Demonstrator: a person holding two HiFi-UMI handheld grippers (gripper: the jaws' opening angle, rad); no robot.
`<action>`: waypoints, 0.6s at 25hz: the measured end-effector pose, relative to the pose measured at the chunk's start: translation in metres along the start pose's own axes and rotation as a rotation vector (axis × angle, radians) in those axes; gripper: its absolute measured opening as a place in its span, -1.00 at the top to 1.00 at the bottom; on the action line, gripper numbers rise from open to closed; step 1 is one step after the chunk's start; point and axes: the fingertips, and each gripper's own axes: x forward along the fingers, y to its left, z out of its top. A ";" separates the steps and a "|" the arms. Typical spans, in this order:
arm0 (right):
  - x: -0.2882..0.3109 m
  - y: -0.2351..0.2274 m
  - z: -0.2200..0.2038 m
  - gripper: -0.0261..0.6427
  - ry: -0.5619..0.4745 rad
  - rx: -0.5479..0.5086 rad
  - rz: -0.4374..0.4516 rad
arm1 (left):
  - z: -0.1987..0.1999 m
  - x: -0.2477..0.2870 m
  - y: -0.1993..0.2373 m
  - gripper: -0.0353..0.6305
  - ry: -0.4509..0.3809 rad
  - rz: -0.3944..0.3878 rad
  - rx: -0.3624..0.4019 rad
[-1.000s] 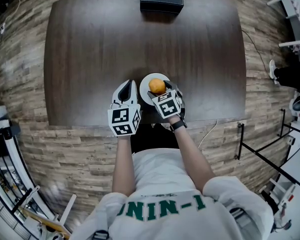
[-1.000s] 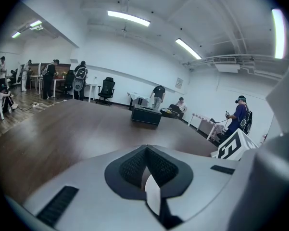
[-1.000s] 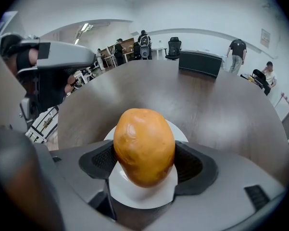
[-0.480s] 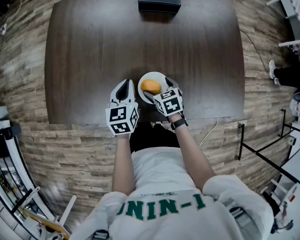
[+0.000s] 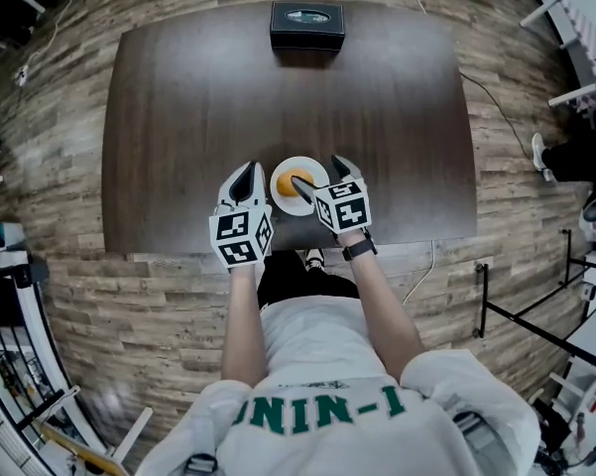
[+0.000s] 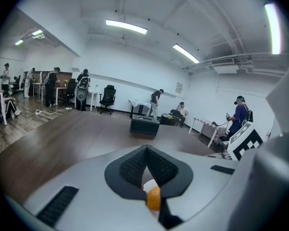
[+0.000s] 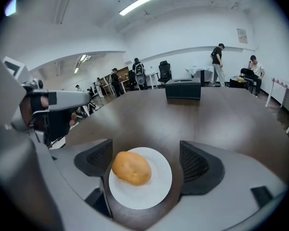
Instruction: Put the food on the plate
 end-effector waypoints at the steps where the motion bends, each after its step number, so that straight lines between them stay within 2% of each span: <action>1: -0.008 -0.001 0.006 -0.39 -0.019 0.000 -0.003 | 0.005 -0.003 -0.004 0.86 -0.011 -0.002 0.004; 15: -0.141 -0.017 0.099 0.18 -0.372 0.003 -0.050 | 0.087 -0.047 -0.073 0.86 -0.188 -0.062 0.077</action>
